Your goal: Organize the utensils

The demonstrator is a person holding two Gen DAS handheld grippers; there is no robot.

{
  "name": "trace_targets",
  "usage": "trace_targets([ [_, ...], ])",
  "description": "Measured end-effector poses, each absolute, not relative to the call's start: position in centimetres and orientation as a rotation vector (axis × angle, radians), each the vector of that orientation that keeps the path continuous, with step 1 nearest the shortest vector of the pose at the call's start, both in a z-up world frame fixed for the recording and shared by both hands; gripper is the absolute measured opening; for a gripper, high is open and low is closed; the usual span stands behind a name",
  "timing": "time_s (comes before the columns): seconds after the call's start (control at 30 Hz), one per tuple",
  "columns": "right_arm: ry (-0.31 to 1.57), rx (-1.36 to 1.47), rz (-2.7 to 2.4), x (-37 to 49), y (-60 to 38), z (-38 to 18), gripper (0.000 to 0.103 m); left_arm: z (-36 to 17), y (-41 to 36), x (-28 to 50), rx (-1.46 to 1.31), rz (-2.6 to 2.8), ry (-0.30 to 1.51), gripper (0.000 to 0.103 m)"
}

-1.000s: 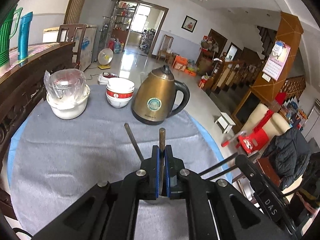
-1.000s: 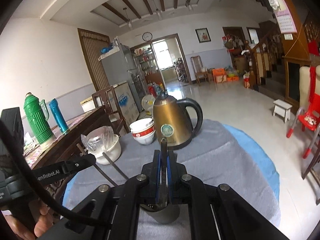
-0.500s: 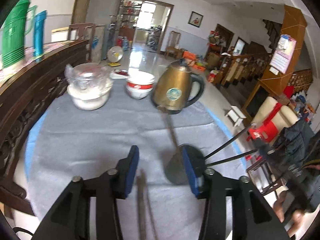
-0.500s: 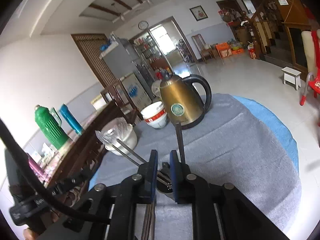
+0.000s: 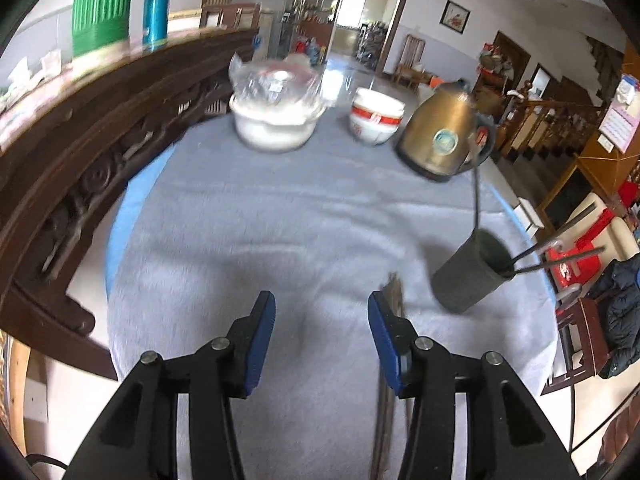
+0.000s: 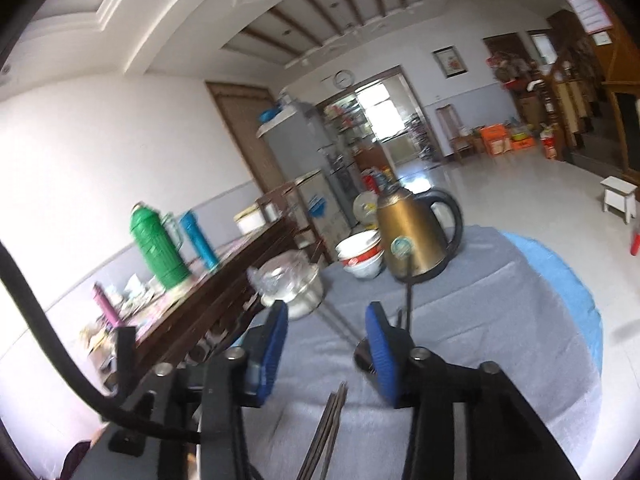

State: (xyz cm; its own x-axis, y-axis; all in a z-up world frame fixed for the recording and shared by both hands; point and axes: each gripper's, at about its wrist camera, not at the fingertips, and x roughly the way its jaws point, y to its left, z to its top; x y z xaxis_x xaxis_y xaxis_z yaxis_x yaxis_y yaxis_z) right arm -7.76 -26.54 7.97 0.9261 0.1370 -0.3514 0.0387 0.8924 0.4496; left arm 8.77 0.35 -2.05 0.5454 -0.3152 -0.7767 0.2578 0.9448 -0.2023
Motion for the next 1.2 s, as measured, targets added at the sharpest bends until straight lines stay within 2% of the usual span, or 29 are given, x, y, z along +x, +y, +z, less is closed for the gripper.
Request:
trace_targets([
  [0.17,0.534,0.443,0.071,-6.0,-23.8,3.6,0.036,-5.4,0.0,8.0,-0.040,-0.356,1.015,0.049],
  [0.3,0.676,0.475,0.062,-4.2,-22.8,-1.5,0.028,-7.6,-1.3,7.6,0.001,-0.393,1.066,0.049],
  [0.5,0.810,0.510,0.061,-2.9,-22.5,-7.0,0.027,-10.3,-3.5,7.9,0.033,-0.438,1.129,0.049],
  [0.7,0.847,0.529,0.065,-2.9,-23.1,-9.1,0.027,-11.9,-5.8,8.4,0.057,-0.476,1.159,0.049],
  [1.2,0.858,0.583,0.057,-1.9,-24.5,-10.1,0.027,-13.8,-8.3,10.0,0.086,-0.492,1.193,0.054],
])
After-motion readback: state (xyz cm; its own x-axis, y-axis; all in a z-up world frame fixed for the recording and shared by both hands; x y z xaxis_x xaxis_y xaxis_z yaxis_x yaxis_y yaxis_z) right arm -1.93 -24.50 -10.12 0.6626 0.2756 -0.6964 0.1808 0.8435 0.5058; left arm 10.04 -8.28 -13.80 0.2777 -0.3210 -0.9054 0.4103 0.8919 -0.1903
